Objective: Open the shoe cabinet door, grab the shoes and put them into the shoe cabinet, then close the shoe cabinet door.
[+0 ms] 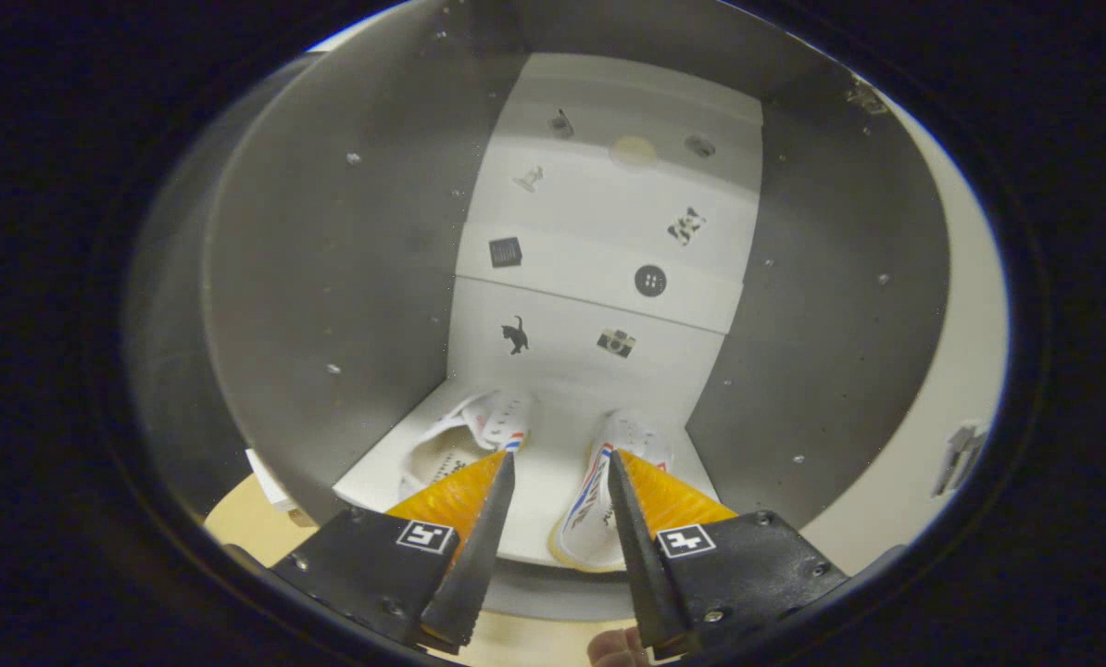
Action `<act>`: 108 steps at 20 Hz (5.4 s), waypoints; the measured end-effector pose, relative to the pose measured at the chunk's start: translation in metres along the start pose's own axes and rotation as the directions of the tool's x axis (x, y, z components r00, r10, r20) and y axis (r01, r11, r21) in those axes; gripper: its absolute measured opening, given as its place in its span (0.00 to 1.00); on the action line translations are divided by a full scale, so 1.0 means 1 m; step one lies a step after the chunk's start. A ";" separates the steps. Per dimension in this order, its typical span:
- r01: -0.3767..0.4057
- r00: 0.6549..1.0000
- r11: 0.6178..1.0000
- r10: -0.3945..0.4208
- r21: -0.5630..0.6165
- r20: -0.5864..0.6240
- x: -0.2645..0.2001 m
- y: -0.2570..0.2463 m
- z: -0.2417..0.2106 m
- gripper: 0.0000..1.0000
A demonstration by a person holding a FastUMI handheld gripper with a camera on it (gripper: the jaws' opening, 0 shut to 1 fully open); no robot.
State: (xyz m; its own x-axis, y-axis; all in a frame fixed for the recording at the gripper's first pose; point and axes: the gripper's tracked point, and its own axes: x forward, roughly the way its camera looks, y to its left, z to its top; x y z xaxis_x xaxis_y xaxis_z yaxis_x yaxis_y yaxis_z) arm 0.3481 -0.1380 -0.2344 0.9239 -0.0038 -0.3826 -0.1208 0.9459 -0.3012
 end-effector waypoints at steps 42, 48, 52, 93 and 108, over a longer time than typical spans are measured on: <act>0.172 0.978 0.939 -0.198 0.296 0.059 -0.362 -0.249 -0.071 0.98; 0.193 0.973 0.961 -0.213 0.200 0.084 -0.362 -0.224 -0.061 0.95; 0.173 0.979 0.945 -0.197 0.276 0.059 -0.363 -0.195 -0.061 0.95; -0.137 0.987 0.958 0.109 0.251 0.121 -0.357 0.010 0.037 0.96; -0.122 0.987 0.963 0.092 0.240 0.134 -0.378 -0.019 0.033 0.96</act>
State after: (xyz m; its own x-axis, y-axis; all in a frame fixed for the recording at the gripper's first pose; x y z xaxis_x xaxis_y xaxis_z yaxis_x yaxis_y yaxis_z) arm 0.0129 -0.1441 -0.0547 0.9493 0.1264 -0.2878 -0.1420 0.9893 -0.0337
